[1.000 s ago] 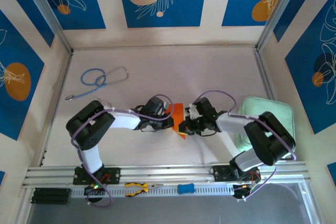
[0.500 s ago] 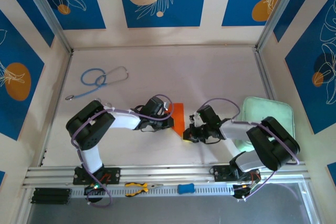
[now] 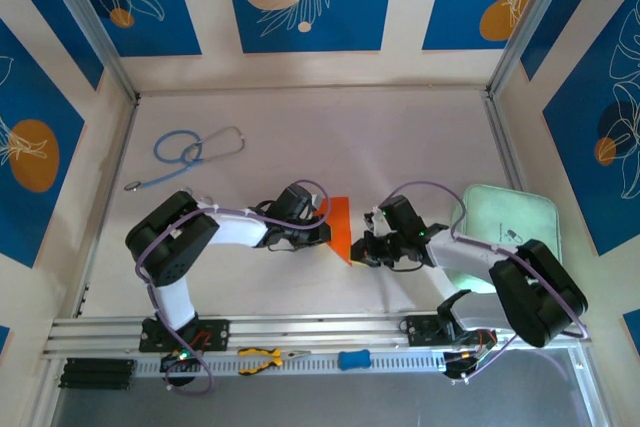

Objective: Fold a paper plane with a square sheet of paper (pick it up from the middle)
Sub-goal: Third fold the triangle at the center of the table.

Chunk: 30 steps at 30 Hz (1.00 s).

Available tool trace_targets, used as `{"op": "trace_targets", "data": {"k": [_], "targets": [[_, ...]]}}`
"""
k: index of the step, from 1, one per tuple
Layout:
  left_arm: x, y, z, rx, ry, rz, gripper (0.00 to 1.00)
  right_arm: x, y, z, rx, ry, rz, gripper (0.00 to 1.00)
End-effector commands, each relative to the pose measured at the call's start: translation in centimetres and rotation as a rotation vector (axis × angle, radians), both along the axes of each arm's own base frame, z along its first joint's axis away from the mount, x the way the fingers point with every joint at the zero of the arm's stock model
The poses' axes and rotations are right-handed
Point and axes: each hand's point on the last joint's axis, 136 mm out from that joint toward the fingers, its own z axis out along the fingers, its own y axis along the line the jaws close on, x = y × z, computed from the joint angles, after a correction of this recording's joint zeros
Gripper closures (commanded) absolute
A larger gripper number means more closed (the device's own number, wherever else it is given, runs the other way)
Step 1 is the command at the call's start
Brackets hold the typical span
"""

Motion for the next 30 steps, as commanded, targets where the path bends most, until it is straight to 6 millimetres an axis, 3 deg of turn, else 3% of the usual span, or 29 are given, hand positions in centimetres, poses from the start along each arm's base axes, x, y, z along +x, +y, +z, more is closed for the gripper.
{"op": "trace_targets", "data": {"k": [1, 6, 12, 19, 24, 30], "targets": [[-0.8, 2.8, -2.8, 0.118, 0.049, 0.028, 1.00, 1.5, 1.3, 0.5, 0.021, -0.004, 0.013, 0.93], [-0.7, 2.5, -2.6, 0.109, 0.047, 0.024, 1.00, 2.6, 2.2, -1.3, 0.003, 0.048, 0.002, 0.93], [0.4, 1.0, -0.8, 0.059, -0.003, -0.010, 1.00, 0.0, -0.5, -5.5, -0.156, 0.161, -0.022, 0.98], [1.3, 0.0, 2.9, -0.023, -0.088, 0.005, 0.98, -0.5, -0.8, -5.7, -0.162, 0.158, -0.019, 0.98], [0.0, -1.0, 2.2, -0.056, -0.054, 0.001, 0.99, -0.5, -1.1, -5.9, -0.173, 0.157, -0.032, 0.99], [-0.3, -0.1, -0.6, 0.026, -0.001, 0.032, 1.00, -0.6, -1.1, -5.9, -0.171, 0.157, -0.029, 0.99]]}}
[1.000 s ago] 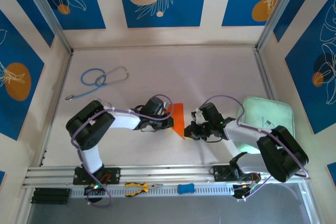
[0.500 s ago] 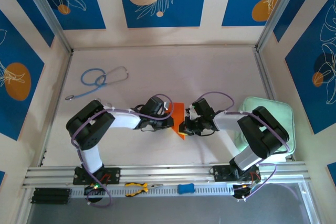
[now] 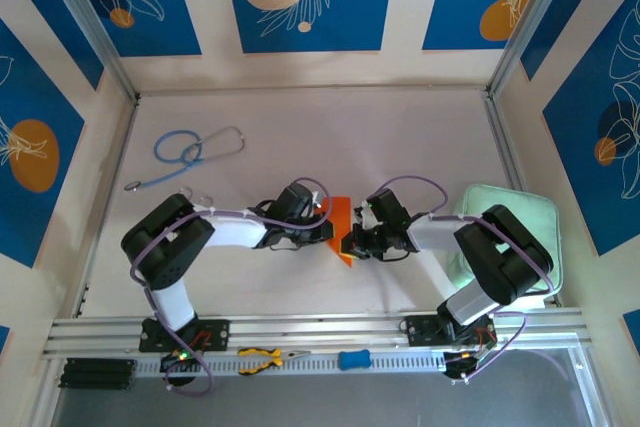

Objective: Fold a paper plane with a square sheet of paper (pick it up from the middle)
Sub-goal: Third fold the triangle at the center of the table.

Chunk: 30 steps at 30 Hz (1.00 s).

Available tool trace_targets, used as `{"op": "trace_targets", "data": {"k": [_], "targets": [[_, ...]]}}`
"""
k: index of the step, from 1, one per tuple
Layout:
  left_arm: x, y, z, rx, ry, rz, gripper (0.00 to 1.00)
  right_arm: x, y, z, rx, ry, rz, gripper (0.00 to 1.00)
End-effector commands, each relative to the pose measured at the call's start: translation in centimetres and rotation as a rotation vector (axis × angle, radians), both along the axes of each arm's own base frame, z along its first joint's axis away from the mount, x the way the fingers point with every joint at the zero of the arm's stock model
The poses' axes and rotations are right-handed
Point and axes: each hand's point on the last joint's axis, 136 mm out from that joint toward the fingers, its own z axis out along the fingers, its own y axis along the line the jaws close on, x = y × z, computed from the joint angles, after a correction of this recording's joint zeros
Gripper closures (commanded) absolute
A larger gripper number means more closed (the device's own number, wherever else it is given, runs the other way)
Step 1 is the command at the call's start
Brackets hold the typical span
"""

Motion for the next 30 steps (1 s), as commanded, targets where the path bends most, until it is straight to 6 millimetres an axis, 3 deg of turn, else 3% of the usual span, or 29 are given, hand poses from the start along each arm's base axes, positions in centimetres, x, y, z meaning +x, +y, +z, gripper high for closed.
{"op": "trace_targets", "data": {"k": [1, 7, 22, 30], "targets": [[-0.2, 1.2, -2.4, 0.076, 0.038, 0.037, 1.00, -2.6, -2.5, -2.8, -0.127, 0.109, -0.024, 0.99], [0.6, 3.5, -3.8, 0.108, 0.042, 0.077, 1.00, -2.9, -2.8, -3.2, -0.135, 0.115, -0.026, 0.99], [3.0, 7.3, -4.3, 0.181, 0.084, 0.145, 1.00, -2.7, -2.8, -2.7, -0.115, 0.088, -0.016, 1.00], [3.6, 8.5, -2.8, 0.226, 0.058, 0.158, 1.00, -2.2, -2.4, -2.1, -0.081, 0.053, 0.016, 0.99]]}}
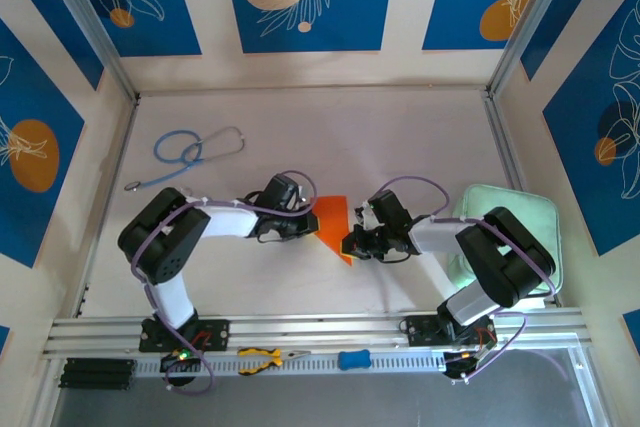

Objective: Fold a paper plane with a square sheet of paper (pick it up from the middle)
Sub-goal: Third fold the triangle at the center of the table.

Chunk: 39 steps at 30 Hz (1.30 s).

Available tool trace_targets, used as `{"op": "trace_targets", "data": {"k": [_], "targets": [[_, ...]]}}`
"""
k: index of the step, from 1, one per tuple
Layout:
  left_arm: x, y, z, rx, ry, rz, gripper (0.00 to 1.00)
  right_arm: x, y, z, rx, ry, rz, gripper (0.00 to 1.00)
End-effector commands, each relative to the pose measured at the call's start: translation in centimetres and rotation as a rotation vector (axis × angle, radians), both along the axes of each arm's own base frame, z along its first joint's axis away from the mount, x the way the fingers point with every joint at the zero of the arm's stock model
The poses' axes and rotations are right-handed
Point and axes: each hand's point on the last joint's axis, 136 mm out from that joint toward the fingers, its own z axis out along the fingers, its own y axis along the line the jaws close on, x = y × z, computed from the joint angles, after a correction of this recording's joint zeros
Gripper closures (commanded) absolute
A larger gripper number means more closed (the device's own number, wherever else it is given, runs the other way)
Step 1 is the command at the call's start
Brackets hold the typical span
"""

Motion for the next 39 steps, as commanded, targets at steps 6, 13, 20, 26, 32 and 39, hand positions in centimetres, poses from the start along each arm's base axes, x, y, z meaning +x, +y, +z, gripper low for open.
{"op": "trace_targets", "data": {"k": [6, 13, 20, 26, 32, 39], "targets": [[1.0, 4.7, -0.4, 0.164, -0.027, 0.104, 0.99, -2.2, -1.7, -2.0, -0.067, 0.078, 0.031, 0.99], [1.0, 5.3, 1.3, 0.145, -0.078, 0.114, 0.97, -1.6, -1.1, -1.5, -0.039, 0.058, 0.061, 0.99], [1.1, 6.0, 3.9, 0.125, -0.158, 0.138, 0.95, -0.1, 0.6, -0.5, 0.009, 0.032, 0.100, 0.98], [1.4, 7.8, 5.3, 0.119, -0.202, 0.190, 0.92, 1.1, 0.7, -0.7, -0.047, 0.054, 0.058, 0.97], [1.8, 8.8, 6.6, 0.102, -0.233, 0.216, 0.90, 0.9, 1.6, -0.8, -0.071, 0.055, 0.053, 0.97], [1.6, 8.7, 6.5, 0.078, -0.219, 0.214, 0.88, 0.5, 2.0, -0.4, -0.051, 0.071, 0.027, 0.97]]}}
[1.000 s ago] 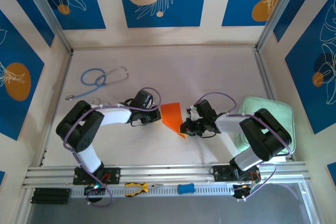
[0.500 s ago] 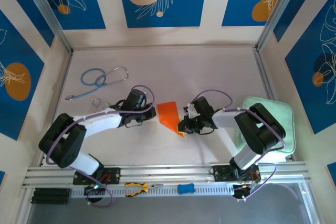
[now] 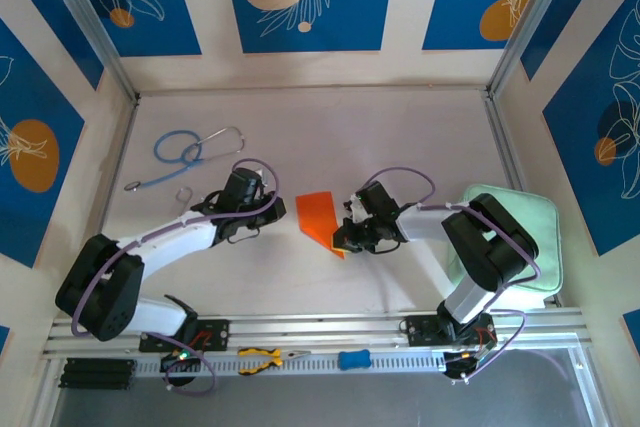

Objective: Fold a paper plane with a square sheet of paper (pick it up from the middle)
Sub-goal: Third fold the triangle at the center of the table, then fourth fold the wing at the center of the table.

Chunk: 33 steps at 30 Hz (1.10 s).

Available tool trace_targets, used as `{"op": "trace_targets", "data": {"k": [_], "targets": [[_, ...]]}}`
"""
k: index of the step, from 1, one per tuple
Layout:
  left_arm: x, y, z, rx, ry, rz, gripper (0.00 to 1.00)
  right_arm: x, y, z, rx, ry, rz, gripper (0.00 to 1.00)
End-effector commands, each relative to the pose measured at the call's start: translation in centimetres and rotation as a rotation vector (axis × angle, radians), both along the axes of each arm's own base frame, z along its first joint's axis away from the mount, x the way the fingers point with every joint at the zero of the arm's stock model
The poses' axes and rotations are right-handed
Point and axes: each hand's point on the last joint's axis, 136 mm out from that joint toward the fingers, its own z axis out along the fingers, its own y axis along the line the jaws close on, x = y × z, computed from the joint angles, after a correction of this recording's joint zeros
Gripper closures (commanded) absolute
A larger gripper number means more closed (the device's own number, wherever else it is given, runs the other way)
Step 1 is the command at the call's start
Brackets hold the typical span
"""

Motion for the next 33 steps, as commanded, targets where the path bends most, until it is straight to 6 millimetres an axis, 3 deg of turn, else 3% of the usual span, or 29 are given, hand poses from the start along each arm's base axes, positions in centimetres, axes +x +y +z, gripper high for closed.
{"op": "trace_targets", "data": {"k": [1, 7, 17, 26, 33], "targets": [[-0.4, 0.4, -0.5, -0.004, 0.014, -0.006, 0.87, -0.8, -0.3, -0.5, -0.027, 0.047, -0.032, 0.96], [-0.3, -0.2, -0.5, -0.035, 0.013, -0.022, 0.85, -0.3, 0.2, 0.9, -0.006, -0.010, -0.028, 0.95], [-0.6, -1.0, -0.9, -0.088, 0.027, -0.046, 0.67, 1.7, -1.4, 3.1, -0.039, -0.128, -0.081, 0.83], [-0.8, -2.3, -1.5, -0.141, 0.063, -0.082, 0.56, 3.3, -2.6, 3.6, -0.050, -0.151, -0.117, 0.65], [-1.2, -2.7, -2.3, -0.160, 0.096, -0.096, 0.53, 3.2, -2.5, 3.0, -0.063, -0.143, -0.098, 0.59]]}}
